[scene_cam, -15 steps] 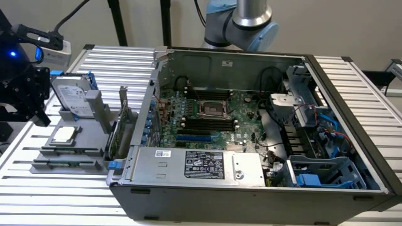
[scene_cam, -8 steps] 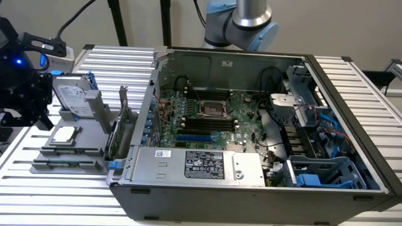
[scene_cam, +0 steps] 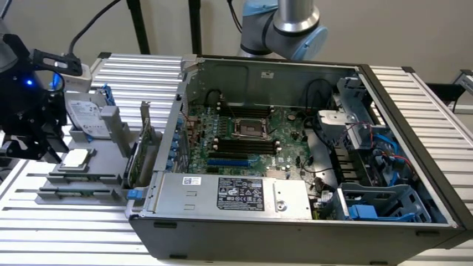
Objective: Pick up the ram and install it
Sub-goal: 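Pick up the ram and move it above insertion slot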
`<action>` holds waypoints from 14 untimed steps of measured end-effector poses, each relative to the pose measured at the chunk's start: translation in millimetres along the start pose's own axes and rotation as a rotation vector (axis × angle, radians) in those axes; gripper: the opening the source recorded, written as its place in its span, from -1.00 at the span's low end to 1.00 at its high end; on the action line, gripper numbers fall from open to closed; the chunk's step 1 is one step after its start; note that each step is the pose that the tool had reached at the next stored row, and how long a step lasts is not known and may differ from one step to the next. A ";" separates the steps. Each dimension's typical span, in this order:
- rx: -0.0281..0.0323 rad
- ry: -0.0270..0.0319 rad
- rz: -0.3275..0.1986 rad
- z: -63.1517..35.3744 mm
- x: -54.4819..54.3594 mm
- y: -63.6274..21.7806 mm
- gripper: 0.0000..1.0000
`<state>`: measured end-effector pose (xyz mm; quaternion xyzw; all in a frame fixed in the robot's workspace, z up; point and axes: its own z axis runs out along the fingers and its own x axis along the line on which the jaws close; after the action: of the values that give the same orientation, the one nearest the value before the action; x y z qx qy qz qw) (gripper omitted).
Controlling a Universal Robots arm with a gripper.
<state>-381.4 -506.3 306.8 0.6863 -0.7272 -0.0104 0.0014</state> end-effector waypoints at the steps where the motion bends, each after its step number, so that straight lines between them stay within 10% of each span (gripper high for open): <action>1: -0.0001 0.0001 -0.005 1.9 0.5 -0.1 -0.39; 14: -0.0005 0.0007 -0.038 25.5 6.1 -1.0 -0.39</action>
<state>-381.2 -512.1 281.3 0.7001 -0.7139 -0.0104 0.0017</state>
